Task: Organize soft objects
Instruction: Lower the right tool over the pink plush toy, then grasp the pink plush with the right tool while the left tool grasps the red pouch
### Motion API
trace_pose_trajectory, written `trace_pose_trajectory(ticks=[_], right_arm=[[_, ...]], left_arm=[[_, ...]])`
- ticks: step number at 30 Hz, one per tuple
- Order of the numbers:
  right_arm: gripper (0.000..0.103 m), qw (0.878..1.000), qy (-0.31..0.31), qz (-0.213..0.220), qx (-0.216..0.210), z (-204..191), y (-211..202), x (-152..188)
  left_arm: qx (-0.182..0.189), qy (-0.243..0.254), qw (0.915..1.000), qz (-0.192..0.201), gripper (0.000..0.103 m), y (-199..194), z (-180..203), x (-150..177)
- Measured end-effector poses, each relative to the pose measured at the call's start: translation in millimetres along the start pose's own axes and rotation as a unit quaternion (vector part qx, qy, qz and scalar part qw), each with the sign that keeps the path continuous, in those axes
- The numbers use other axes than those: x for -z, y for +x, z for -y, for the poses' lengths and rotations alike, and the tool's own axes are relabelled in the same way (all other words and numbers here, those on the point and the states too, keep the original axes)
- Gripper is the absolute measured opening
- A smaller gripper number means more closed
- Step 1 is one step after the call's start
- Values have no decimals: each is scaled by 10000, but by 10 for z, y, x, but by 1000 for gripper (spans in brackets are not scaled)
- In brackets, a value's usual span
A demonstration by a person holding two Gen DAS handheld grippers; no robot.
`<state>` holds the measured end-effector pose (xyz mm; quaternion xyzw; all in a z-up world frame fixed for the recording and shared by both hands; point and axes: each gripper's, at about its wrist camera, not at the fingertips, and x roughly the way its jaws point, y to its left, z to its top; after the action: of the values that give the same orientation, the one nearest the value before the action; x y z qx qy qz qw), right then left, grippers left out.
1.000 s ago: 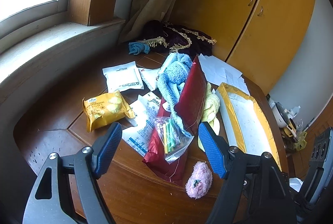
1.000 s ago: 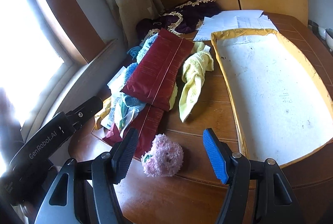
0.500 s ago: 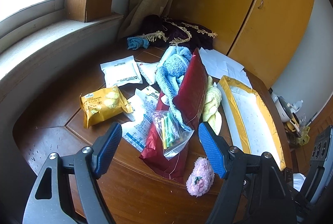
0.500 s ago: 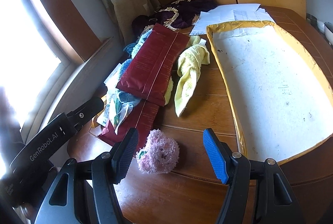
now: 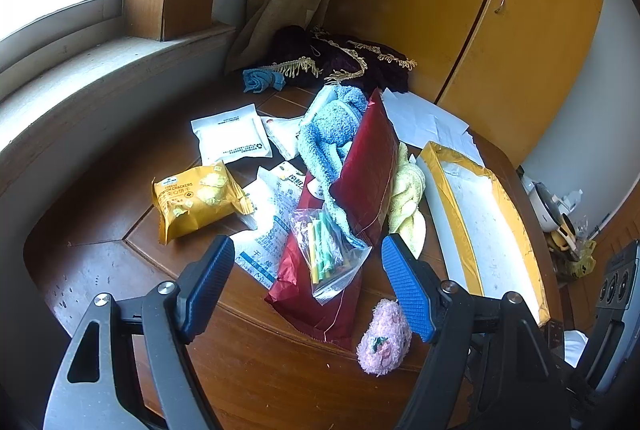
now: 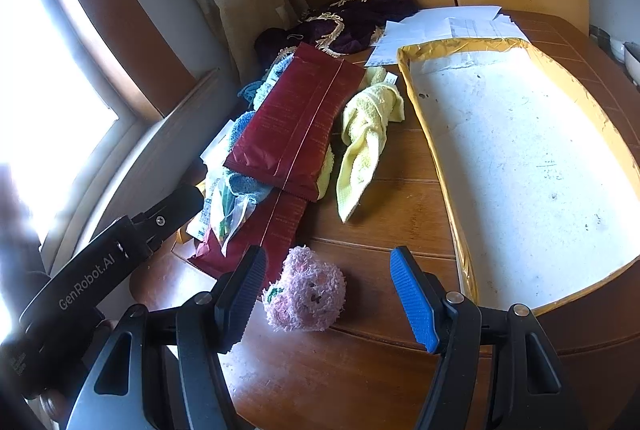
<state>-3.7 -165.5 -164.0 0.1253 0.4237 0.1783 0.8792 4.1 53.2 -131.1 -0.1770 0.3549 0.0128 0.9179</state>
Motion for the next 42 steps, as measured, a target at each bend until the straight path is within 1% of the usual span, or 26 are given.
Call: trace_pose_trajectory(ticks=[14, 21, 25, 30, 33, 36, 38, 40, 42], right_arm=[[67, 10000, -31, 2, -27, 4, -21, 16], [66, 9996, -240, 96, -117, 58, -86, 116], [66, 9992, -373, -5, -160, 43, -30, 171], [66, 9977, -622, -186, -194, -82, 120, 207], [63, 9968, -714, -303, -178, -140, 214, 219], [57, 9962, -763, -388, -183, -173, 302, 230], [52, 9960, -778, -430, -134, -180, 355, 231], [50, 9958, -798, -430, -120, -185, 378, 224], [48, 9956, -841, -410, -98, -189, 379, 212]], left_arm=[[-12, 42, 10000, -18, 76, 5, 25, 4], [4, 44, 10000, -50, 76, 26, 35, 7], [-1, -10, 10000, -54, 76, 49, -11, -11], [55, -108, 9998, -151, 76, 118, -89, -52], [79, -73, 9998, -154, 76, 152, -80, -112], [165, 113, 9997, -170, 76, 219, 6, -228], [310, 349, 9988, -176, 76, 269, 110, -312], [392, 764, 9961, -184, 76, 367, 274, -407], [322, 1138, 9929, -154, 76, 493, 425, -502]])
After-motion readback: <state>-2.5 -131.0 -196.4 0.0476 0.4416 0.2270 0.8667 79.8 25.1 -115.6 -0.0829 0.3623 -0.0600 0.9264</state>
